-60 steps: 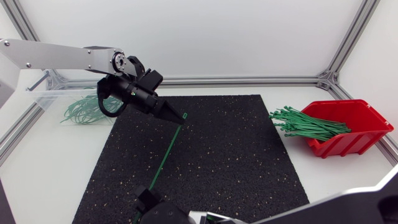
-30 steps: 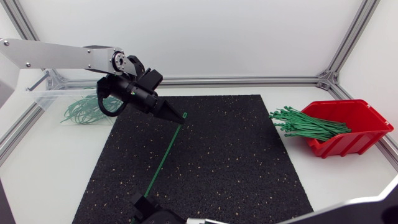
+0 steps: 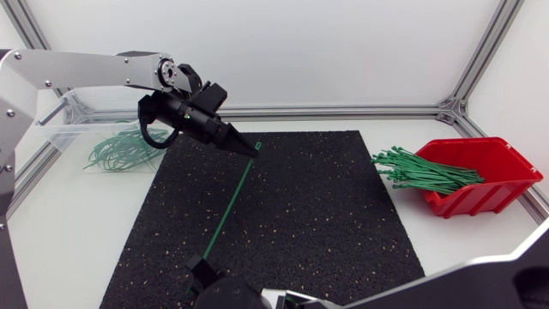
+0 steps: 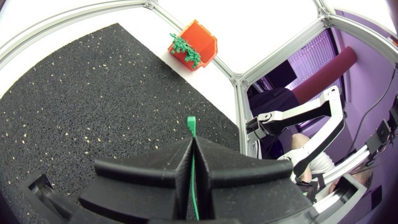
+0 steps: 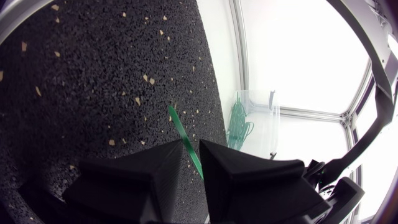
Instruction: Take a green cable tie from the red box, thread the tail through the head to close it, then place it in the transparent bin on the left.
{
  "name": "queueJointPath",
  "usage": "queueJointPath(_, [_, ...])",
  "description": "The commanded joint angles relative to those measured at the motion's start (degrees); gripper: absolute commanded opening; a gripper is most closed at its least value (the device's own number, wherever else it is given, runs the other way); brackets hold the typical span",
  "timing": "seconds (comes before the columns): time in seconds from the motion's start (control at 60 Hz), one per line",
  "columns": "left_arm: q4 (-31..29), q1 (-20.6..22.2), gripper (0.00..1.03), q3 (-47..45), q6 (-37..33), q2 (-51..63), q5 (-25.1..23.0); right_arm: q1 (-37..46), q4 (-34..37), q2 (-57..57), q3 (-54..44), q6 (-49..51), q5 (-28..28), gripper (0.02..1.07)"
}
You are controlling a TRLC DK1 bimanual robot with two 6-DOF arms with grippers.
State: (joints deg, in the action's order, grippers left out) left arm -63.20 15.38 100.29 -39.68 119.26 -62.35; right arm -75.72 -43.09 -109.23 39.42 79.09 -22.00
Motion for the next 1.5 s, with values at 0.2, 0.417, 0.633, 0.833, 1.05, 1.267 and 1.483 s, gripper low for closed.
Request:
queueJointPath(0.2, [-1.4, 0.09, 0.04, 1.49, -0.66, 2.2, -0.49, 2.95, -2.17, -1.51, -1.19, 1.24, 1.43, 0.22])
queueJointPath(0.417, [-1.75, 0.53, 0.03, 1.57, -0.66, 2.2, -0.49, 3.39, -3.84, -3.18, -1.45, 1.86, 1.78, 0.19])
queueJointPath(0.633, [-1.84, 0.71, 0.04, 1.49, -0.66, 2.2, -0.49, 3.3, -5.51, -4.15, -1.1, 1.77, 1.08, 0.13])
queueJointPath(0.833, [-1.84, 0.62, 0.04, 1.22, -0.66, 2.11, -0.49, 3.3, -6.3, -4.32, -2.33, 2.3, 1.34, 0.08])
queueJointPath(1.05, [-1.84, 0.53, 0.04, 0.26, -1.1, 1.59, -0.67, 3.39, -4.46, -2.65, -1.8, 0.89, 0.03, 0.08])
queueJointPath(1.267, [-1.84, 0.0, 0.04, -1.24, -1.98, 0.44, -1.02, 5.41, 8.99, 3.15, 1.54, -12.47, 2.49, 0.08])
queueJointPath(1.483, [-1.84, -0.52, 0.04, -2.03, -2.86, 0.18, -1.99, 7.61, 17.16, 6.66, 2.59, -23.72, 6.44, 0.08])
